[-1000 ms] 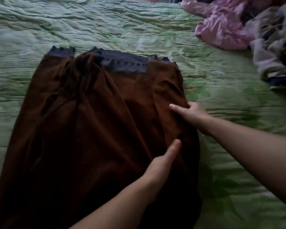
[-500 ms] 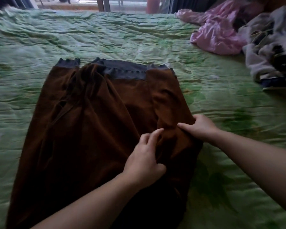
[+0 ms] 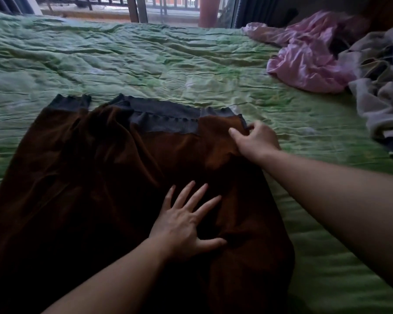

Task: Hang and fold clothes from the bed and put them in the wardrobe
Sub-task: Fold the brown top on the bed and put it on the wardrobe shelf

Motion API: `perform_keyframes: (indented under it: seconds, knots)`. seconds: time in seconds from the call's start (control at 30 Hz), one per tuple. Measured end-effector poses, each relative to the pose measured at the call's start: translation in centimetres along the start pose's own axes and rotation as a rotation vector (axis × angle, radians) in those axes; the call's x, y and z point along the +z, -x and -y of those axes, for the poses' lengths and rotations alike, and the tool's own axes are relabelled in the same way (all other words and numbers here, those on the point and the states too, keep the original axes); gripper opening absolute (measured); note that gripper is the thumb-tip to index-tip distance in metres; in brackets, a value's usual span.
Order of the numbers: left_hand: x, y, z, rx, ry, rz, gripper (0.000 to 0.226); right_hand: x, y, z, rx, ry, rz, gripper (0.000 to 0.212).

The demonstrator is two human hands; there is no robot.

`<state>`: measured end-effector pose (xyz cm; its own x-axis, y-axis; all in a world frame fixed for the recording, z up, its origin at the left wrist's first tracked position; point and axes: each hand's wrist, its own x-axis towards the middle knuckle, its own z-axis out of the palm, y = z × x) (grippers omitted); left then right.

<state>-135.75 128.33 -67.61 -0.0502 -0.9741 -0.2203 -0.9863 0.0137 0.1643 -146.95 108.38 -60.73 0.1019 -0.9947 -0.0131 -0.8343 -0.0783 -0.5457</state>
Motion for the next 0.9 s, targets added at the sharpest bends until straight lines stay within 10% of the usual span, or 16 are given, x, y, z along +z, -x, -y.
perform_keyframes:
  seconds: [0.13,0.3,0.43,0.63,0.9]
  knots:
    - [-0.1,0.0,0.2,0.013,0.022,0.013,0.094,0.7,-2.5,1.1,0.095,0.082,0.201,0.05]
    - [-0.2,-0.4,0.4,0.005,0.06,0.008,0.09,0.9,-3.0,0.3,0.065,-0.025,-0.106,0.038]
    - [0.3,-0.7,0.7,0.006,0.057,-0.016,0.092,2.0,-1.8,-2.3,0.23,-0.019,-0.046,0.045]
    - [0.3,1.0,0.1,-0.036,0.084,-0.083,0.08,2.4,11.4,-2.8,-0.405,0.314,0.026,0.069]
    - [1.8,14.6,-0.2,-0.137,0.112,0.003,0.064,1.3,26.4,-5.2,-0.375,0.481,0.282,0.072]
